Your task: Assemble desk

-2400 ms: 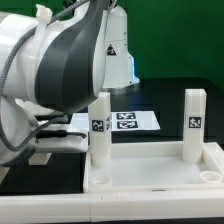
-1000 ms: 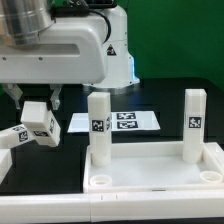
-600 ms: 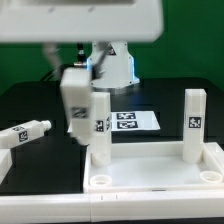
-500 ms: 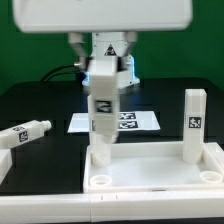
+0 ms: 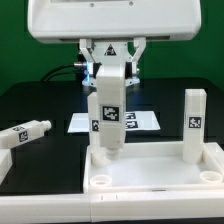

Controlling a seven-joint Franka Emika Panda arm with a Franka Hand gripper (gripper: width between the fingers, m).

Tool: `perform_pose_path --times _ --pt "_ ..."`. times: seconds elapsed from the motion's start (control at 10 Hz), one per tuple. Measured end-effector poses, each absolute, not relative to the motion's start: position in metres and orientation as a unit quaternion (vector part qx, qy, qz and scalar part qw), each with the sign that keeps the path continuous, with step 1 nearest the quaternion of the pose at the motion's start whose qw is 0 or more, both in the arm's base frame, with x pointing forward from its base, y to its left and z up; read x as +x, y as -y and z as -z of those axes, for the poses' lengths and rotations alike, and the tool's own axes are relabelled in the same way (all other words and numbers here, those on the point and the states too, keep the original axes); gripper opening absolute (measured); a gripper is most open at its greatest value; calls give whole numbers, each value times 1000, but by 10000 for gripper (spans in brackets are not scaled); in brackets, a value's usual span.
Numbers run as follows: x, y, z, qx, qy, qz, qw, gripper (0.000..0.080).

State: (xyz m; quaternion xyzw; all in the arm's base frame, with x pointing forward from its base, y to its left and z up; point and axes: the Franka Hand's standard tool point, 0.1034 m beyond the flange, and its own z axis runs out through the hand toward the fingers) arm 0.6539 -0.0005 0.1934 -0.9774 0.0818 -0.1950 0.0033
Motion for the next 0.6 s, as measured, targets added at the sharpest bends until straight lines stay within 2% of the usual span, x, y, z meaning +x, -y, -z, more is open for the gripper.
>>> perform_pose_path --times 0.1,0.2,0.4,0.6 --pt "655 -32 -192 -970 -96 222 18 282" --pt "649 -72 -180 -969 -106 220 21 282" --pt "651 -50 -184 -970 -98 222 5 282" --pt "650 -58 -183 -971 -91 221 7 282"
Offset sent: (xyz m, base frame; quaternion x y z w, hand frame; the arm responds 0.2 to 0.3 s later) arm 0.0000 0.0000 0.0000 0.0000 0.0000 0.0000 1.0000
